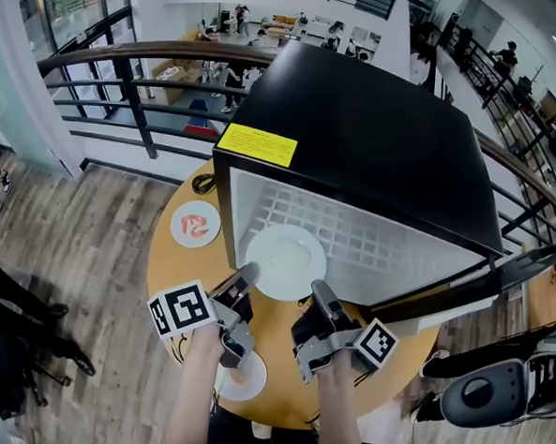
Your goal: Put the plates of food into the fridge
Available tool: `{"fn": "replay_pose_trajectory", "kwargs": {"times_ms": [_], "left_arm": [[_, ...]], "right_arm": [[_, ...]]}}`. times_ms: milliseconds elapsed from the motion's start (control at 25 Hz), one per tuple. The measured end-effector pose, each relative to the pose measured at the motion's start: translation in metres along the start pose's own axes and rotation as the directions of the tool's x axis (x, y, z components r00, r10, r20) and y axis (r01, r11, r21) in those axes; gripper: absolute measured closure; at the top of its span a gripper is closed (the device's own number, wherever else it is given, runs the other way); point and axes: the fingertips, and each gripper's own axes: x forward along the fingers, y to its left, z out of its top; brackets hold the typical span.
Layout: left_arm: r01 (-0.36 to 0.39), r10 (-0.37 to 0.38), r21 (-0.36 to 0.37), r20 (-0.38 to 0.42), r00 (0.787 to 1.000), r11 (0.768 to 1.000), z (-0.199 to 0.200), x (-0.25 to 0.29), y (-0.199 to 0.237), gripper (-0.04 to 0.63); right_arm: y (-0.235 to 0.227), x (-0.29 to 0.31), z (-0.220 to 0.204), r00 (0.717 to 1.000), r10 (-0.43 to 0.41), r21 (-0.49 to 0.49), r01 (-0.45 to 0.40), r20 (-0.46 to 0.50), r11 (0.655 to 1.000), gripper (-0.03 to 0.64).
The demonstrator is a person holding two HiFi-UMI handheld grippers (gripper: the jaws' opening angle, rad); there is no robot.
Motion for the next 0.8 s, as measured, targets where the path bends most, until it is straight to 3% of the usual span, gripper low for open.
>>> {"fn": "replay_pose_trajectory", "kwargs": {"times_ms": [600,800], "left_arm": [[0.103,-0.101,0.016,-0.064,0.993,0.995,-0.005,-0.001,-0.006,0.565],[0.137,-0.125,0.096,-0.127,0.984,0.986,-0.023,0.000,-0.011,0.588]], "right_arm": [[-0.002,0.028,0.017,0.989,-0.033,-0.033,0.038,0.143,0.999,0.597],[-0.004,0.039,0.018,0.982,-0.065,-0.056,0.076,0.178,0.996,0.597]]}}
